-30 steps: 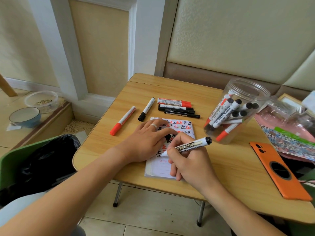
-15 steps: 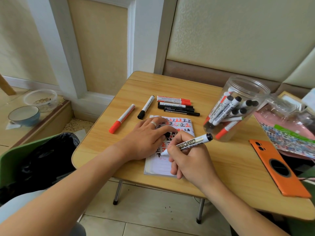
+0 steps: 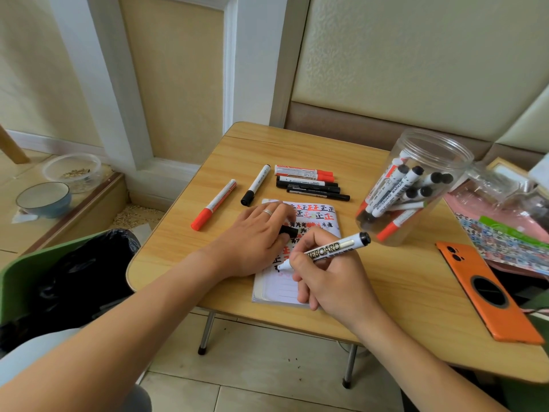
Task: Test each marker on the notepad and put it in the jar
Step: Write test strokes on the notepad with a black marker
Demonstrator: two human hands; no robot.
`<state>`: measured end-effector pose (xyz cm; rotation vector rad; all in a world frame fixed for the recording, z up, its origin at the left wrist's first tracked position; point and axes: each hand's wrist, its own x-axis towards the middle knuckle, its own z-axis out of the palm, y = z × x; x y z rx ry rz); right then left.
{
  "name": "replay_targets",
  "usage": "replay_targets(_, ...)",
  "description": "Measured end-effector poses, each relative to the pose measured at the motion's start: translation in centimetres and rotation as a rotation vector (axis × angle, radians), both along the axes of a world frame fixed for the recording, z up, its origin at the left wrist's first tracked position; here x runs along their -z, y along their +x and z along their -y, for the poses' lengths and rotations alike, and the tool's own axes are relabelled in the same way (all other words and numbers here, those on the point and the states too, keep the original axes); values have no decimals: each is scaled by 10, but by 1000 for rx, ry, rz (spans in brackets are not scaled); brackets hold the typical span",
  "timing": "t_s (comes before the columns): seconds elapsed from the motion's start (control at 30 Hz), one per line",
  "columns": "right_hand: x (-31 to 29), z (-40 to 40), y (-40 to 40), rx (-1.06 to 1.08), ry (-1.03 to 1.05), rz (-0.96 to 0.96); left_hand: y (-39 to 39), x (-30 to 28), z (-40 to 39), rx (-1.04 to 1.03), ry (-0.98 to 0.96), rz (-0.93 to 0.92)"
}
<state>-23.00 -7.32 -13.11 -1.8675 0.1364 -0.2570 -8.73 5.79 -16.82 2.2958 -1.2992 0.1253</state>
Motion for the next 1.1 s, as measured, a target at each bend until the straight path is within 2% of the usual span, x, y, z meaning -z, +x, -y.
replay_targets(0.47,1,0,0,-37,-63,-15,0,-2,-1,13,-2,-13)
replay_targets(0.73,0,4,0,98,-96,-2,-1,-3,-1,20,7,-3)
replay_targets(0.9,-2,7,1,123,-48,7,-2,-2,-1,22,-3,-23)
replay_targets(1.1,-11,28,12,260,131,78,-6,-6,-6,29,-120,6)
